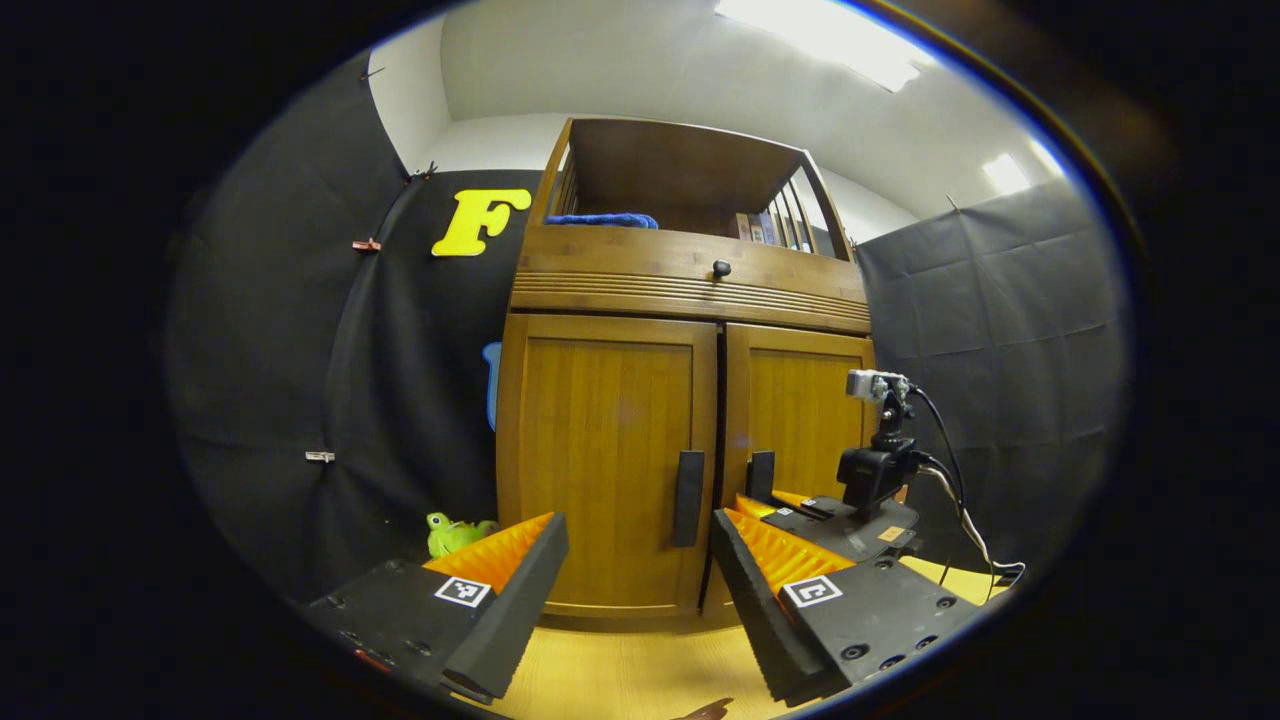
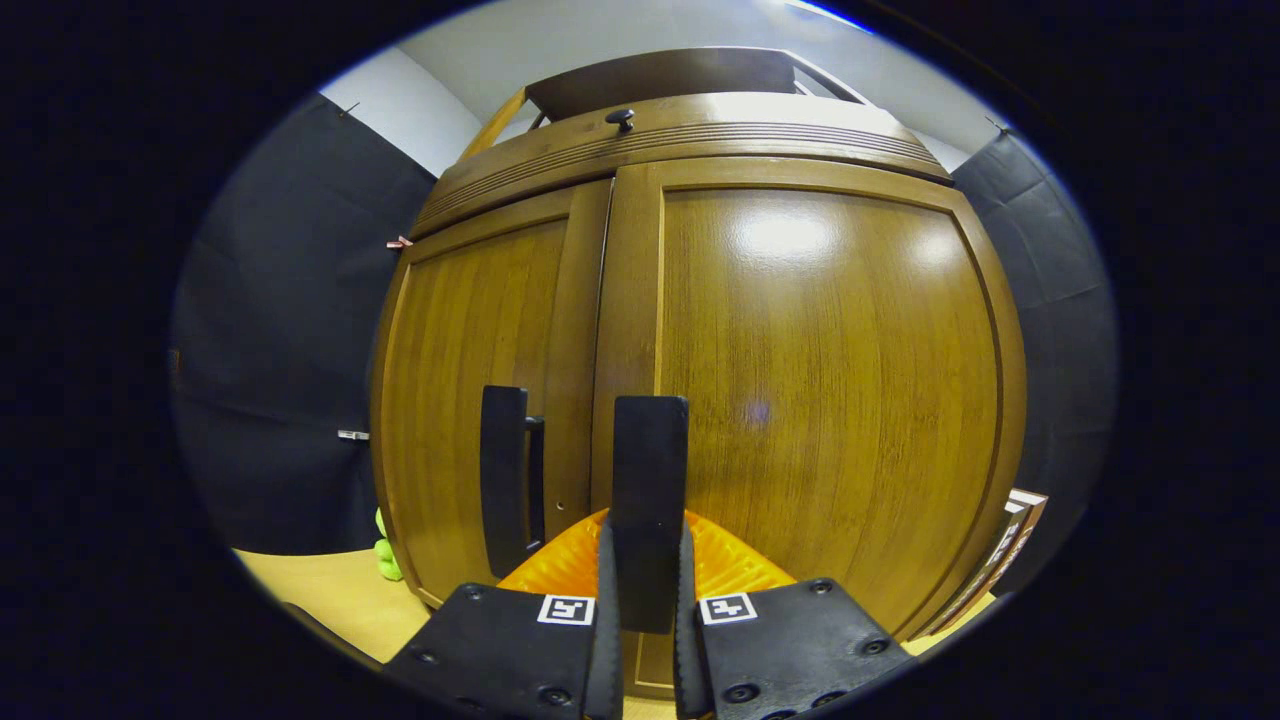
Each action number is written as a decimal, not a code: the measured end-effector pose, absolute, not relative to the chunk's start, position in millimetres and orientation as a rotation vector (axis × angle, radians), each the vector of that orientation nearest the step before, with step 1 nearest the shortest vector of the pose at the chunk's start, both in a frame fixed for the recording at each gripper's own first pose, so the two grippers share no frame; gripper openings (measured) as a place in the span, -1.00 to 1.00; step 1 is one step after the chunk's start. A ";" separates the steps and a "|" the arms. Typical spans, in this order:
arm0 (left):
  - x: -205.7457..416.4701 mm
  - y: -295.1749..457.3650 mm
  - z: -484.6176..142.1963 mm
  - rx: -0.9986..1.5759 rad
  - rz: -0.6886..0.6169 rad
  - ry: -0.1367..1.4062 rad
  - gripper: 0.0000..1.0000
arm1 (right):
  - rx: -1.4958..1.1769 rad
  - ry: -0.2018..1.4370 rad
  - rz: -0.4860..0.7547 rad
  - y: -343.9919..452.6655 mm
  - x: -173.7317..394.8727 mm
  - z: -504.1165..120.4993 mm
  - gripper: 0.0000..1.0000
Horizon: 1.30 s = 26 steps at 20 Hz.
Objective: Open the right door of the double-door shoe cabinet with the right hand, and open the left door with the left hand.
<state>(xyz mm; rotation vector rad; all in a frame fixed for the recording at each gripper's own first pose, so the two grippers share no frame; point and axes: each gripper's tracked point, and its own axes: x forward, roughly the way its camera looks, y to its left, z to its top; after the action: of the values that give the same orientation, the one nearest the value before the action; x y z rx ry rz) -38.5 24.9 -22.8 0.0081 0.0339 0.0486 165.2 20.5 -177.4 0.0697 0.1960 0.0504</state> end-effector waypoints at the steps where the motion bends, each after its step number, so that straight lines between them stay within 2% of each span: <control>1: -39.3 24.1 -22.4 0.009 0.048 0.038 0.81 | 0.067 0.200 0.057 21.0 160.6 -175.9 -0.53; 7: -44.5 18.5 -27.2 0.020 0.047 0.052 0.76 | 0.069 0.225 0.102 21.8 130.2 -165.5 -0.53; 10: -46.7 14.2 -29.5 0.021 0.033 0.059 0.82 | 0.067 0.237 0.123 19.0 113.0 -159.2 -0.53; 11: -46.8 12.5 -29.6 0.021 0.028 0.059 0.82 | 0.066 0.240 0.129 18.5 107.2 -156.8 -0.63; 12: -47.8 9.8 -30.8 0.022 0.023 0.060 0.82 | 0.069 0.242 0.131 17.2 101.6 -154.2 -0.63; 13: -47.9 8.8 -31.0 0.024 0.019 0.062 0.82 | 0.068 0.247 0.133 15.5 95.6 -152.7 -0.53; 17: -49.7 3.9 -37.7 0.035 -0.005 0.066 0.82 | 0.061 0.258 0.139 8.3 72.9 -143.6 -0.53; 18: -50.9 3.4 -39.6 0.036 -0.011 0.066 0.81 | 0.060 0.261 0.140 6.0 66.8 -142.0 -0.63; 19: -51.2 2.5 -39.2 0.036 -0.015 0.065 0.81 | 0.061 0.261 0.140 2.5 61.4 -140.5 -0.53; 20: -51.8 1.3 -41.8 0.037 -0.021 0.067 0.81 | 0.061 0.262 0.139 0.0 54.6 -138.6 -0.61; 21: -51.2 0.5 -42.1 0.037 -0.024 0.069 0.81 | 0.058 0.262 0.135 -3.9 48.6 -135.5 -0.53; 26: -49.6 -4.7 -45.8 0.033 -0.038 0.072 0.80 | 0.030 0.261 0.115 -18.7 26.1 -127.1 -0.53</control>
<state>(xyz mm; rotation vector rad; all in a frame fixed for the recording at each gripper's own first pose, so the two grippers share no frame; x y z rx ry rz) -49.6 -4.7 -45.8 0.0327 0.0724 -0.0379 26.1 -18.7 -127.1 0.0300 0.2612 0.1146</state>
